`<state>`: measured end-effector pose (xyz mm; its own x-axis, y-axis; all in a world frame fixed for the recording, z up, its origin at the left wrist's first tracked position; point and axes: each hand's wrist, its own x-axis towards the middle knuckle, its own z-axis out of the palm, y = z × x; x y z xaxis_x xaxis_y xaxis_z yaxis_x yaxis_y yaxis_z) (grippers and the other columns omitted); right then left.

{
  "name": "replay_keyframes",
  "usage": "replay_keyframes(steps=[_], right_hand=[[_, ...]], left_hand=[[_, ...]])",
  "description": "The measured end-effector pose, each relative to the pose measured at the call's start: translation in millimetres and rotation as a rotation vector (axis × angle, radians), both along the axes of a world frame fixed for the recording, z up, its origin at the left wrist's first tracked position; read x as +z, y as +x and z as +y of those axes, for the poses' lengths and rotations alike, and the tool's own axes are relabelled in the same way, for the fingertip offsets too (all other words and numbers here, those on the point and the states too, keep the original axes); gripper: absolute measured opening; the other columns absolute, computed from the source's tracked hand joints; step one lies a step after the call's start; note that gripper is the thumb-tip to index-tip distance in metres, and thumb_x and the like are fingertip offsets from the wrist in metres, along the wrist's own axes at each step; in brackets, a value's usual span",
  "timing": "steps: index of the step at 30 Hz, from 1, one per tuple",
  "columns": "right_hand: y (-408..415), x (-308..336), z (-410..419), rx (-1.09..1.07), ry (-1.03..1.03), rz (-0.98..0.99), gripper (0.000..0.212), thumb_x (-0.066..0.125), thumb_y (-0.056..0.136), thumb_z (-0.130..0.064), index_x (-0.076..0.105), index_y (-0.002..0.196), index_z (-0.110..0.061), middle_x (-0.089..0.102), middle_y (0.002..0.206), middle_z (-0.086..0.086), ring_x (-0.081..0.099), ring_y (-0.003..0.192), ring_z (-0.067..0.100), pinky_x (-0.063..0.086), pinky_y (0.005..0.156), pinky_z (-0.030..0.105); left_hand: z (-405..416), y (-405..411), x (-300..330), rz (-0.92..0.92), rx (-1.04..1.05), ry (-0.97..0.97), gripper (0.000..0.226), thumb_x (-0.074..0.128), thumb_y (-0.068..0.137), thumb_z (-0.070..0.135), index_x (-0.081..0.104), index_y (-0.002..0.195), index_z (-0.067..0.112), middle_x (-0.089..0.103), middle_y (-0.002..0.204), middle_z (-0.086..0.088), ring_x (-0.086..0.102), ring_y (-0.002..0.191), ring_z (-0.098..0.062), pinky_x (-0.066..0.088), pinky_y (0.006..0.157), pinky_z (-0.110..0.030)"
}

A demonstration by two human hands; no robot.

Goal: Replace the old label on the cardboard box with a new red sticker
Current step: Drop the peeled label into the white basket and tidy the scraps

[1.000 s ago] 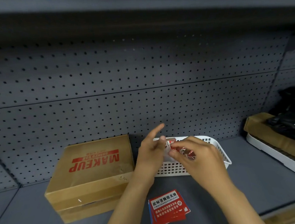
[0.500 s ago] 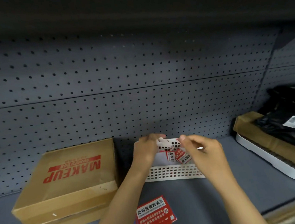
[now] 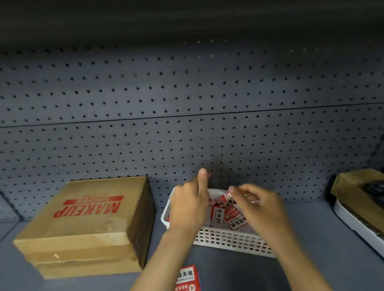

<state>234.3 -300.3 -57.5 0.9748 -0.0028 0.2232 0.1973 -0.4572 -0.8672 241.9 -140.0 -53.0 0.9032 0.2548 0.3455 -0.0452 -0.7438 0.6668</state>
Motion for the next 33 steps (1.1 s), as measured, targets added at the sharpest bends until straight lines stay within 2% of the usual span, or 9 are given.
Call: replay_keyframes(steps=[2,5,8,15,18,20,23,26,33], right_hand=[[3,1,-6,-0.008,-0.001,-0.013,0.019,0.063,0.091,-0.05,0.07,0.077,-0.04,0.075,0.08,-0.014,0.071,0.08,0.002,0.059,0.072,0.031],[3,5,-14,0.015,0.011,-0.026,0.018,0.065,0.091,-0.046,0.073,0.082,-0.033,0.075,0.076,-0.014,0.069,0.07,-0.004,0.054,0.057,0.018],[2,9,-17,0.06,0.113,-0.001,0.021,0.062,0.095,-0.039,0.072,0.08,-0.028,0.074,0.071,-0.01,0.069,0.065,-0.008,0.048,0.049,0.009],[0,20,-15,0.077,0.269,0.059,0.035,0.053,0.1,-0.039,0.076,0.078,-0.025,0.075,0.067,-0.015,0.067,0.064,-0.01,0.044,0.051,0.004],[1,22,-15,0.073,0.244,0.095,0.037,0.052,0.1,-0.04,0.077,0.076,-0.027,0.07,0.057,-0.027,0.063,0.06,-0.017,0.042,0.048,0.003],[3,22,-15,0.037,0.203,0.099,0.038,0.053,0.099,-0.043,0.08,0.076,-0.027,0.073,0.061,-0.018,0.066,0.061,-0.011,0.042,0.048,0.005],[4,16,-9,-0.029,0.126,0.095,0.044,0.054,0.097,-0.047,0.081,0.076,-0.02,0.077,0.067,0.005,0.072,0.06,0.011,0.055,0.055,0.021],[7,3,-4,-0.1,0.018,0.006,0.05,0.053,0.095,-0.052,0.08,0.076,-0.014,0.076,0.066,0.001,0.073,0.063,0.018,0.061,0.065,0.038],[4,-7,3,-0.287,-0.344,-0.289,0.047,0.054,0.092,-0.043,0.07,0.055,-0.02,0.063,0.051,-0.007,0.055,0.078,0.019,0.048,0.057,0.032]], left_hand=[[-2,0,0,0.017,-0.001,0.088,0.03,0.037,0.103,0.033,0.062,0.118,0.026,0.072,0.077,-0.016,0.067,0.074,-0.039,0.056,0.069,-0.046],[0,-2,2,0.008,-0.026,0.164,0.05,0.057,0.091,0.023,0.049,0.137,0.042,0.079,0.085,-0.004,0.074,0.081,-0.026,0.061,0.076,-0.041],[-2,-4,9,-0.101,-0.097,0.052,0.031,0.069,0.089,0.028,0.071,0.119,0.033,0.078,0.109,0.011,0.072,0.099,-0.005,0.056,0.093,-0.029],[-18,-13,24,-0.051,-0.411,-0.121,0.018,0.073,0.085,0.041,0.08,0.1,0.033,0.079,0.092,0.019,0.071,0.086,0.008,0.057,0.083,-0.028],[-16,-13,25,-0.072,-0.393,-0.045,0.014,0.071,0.085,0.044,0.08,0.095,0.04,0.079,0.086,0.022,0.071,0.075,0.006,0.057,0.076,-0.024],[-14,-12,25,-0.07,-0.355,0.065,0.016,0.07,0.085,0.048,0.079,0.097,0.042,0.079,0.086,0.019,0.072,0.072,-0.002,0.057,0.073,-0.027],[-10,-12,24,-0.078,-0.324,0.204,0.017,0.067,0.087,0.046,0.078,0.1,0.04,0.08,0.087,0.007,0.07,0.078,-0.013,0.055,0.075,-0.033],[-13,-13,20,-0.07,-0.31,0.309,0.021,0.058,0.092,0.047,0.077,0.1,0.043,0.076,0.082,0.001,0.067,0.078,-0.018,0.053,0.071,-0.035],[-20,-11,8,-0.102,-0.295,0.334,0.062,0.026,0.081,0.051,0.079,0.077,0.019,0.067,0.063,-0.009,0.061,0.063,-0.03,0.047,0.059,-0.035]])
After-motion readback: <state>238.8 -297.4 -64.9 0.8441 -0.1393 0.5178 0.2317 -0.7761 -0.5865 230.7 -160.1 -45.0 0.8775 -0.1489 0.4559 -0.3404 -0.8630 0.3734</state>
